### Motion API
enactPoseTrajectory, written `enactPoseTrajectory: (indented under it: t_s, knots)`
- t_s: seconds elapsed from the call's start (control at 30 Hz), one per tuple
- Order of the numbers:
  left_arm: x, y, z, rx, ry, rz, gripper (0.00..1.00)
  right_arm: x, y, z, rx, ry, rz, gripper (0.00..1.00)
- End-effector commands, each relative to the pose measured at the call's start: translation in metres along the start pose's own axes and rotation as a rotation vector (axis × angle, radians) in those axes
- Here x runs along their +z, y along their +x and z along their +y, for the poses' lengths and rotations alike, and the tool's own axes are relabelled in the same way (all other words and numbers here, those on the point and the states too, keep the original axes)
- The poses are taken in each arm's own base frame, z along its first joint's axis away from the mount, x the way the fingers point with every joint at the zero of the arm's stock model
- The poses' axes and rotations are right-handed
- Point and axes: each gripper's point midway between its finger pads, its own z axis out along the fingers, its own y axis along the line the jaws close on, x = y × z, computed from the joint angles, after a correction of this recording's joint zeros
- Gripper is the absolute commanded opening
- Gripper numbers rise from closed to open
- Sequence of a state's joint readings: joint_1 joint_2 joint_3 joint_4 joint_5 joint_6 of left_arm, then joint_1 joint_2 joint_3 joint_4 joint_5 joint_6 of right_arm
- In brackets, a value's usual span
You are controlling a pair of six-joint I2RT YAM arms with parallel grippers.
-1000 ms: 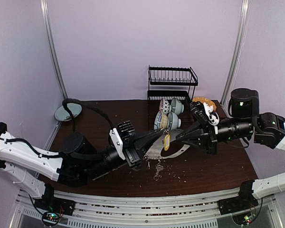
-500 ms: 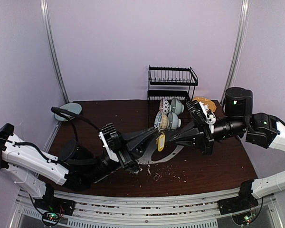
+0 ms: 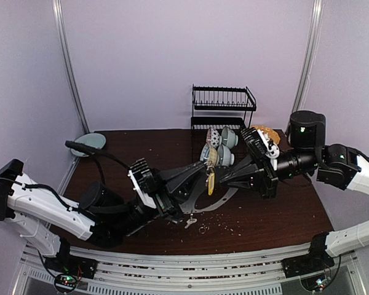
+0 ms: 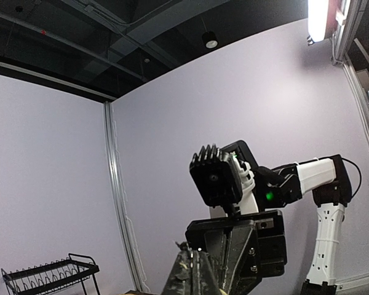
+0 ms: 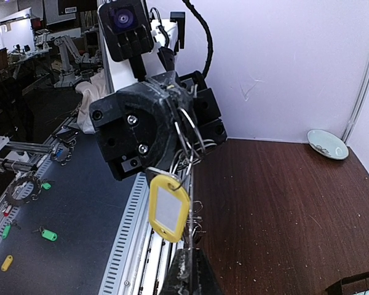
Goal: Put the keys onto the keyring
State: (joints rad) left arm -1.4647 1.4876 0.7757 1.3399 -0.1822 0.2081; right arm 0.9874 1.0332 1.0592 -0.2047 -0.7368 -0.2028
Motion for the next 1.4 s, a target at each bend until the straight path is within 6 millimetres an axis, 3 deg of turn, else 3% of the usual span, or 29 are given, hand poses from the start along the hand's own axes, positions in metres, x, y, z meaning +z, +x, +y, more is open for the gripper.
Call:
enactPoseTrajectory:
  t_s: [0.0,0.1,0.17,0.33,0.57,1.37]
  knots:
    - [0.010,0.006,0.004,0.014,-0.015,0.026,0.00,0.004,-0.005,0.017,0.007,-0.083,0.002,0.02]
    - [0.004,0.012,0.013,0.033,-0.057,0.081,0.00,-0.005,-0.008,0.010,-0.011,-0.006,-0.014,0.10]
    - [-0.001,0.020,0.018,0.052,-0.075,0.123,0.00,-0.007,-0.012,0.004,-0.012,0.036,-0.038,0.00]
    - [-0.009,0.032,0.023,0.032,-0.090,0.168,0.00,0.002,-0.005,-0.002,0.036,0.040,-0.024,0.00]
    - [-0.018,0.047,0.023,0.009,-0.086,0.235,0.00,-0.003,0.000,-0.011,0.024,0.105,0.051,0.00]
    - [-0.016,0.049,0.022,-0.018,-0.051,0.279,0.00,-0.015,0.001,-0.024,-0.018,0.192,0.154,0.00]
